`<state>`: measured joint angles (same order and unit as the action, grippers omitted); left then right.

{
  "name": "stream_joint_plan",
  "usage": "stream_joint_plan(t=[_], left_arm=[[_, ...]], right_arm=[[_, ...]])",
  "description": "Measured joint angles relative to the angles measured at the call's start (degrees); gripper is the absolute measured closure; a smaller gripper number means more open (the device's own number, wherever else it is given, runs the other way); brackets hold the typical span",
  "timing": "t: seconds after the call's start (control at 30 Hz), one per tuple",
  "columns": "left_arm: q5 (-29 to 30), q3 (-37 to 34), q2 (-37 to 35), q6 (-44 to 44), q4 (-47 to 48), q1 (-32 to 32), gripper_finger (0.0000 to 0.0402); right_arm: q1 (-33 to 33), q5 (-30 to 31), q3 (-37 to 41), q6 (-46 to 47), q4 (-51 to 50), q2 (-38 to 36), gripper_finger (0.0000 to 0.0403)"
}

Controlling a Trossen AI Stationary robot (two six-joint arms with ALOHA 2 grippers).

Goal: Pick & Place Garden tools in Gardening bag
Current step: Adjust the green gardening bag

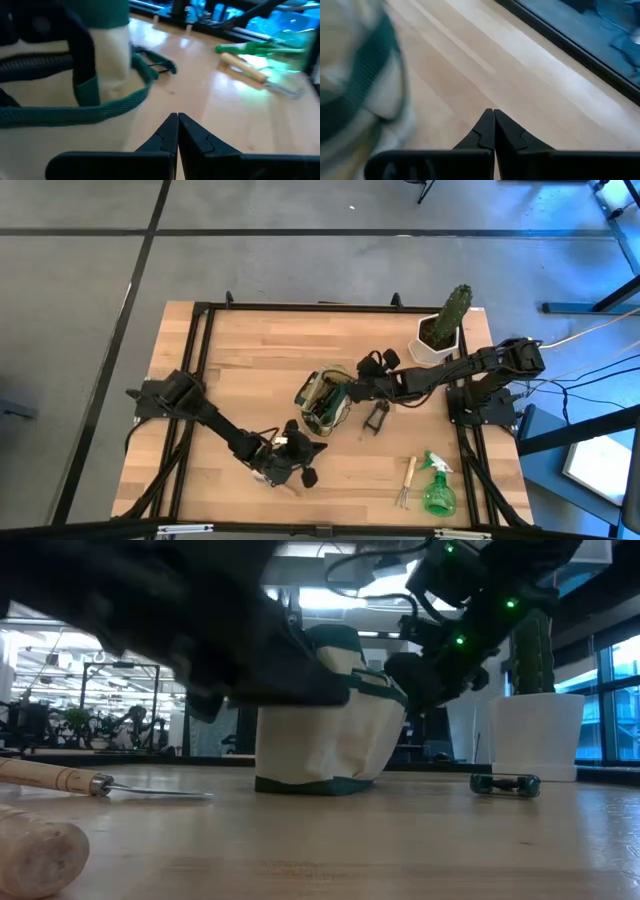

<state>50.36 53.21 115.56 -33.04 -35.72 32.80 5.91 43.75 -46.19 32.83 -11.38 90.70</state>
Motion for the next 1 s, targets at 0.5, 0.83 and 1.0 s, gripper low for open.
stream_joint_plan(t=[0.5, 0.83, 1.0], left_arm=[[10.16, 1.07, 2.46, -7.74, 8.26, 0.21, 0.04], [13.47, 1.07, 2.44, -9.93, 10.31, 0.83, 0.04], [14.89, 1.03, 0.38, -12.36, 15.9, 1.19, 0.04]], right_arm=[[-1.53, -16.93, 0.0, -9.3, 9.96, 0.0, 0.0403], [2.53, -19.56, 0.0, -8.14, 9.66, 0.0, 0.0403], [4.48, -20.26, 0.02, -6.88, 9.14, 0.02, 0.0403]])
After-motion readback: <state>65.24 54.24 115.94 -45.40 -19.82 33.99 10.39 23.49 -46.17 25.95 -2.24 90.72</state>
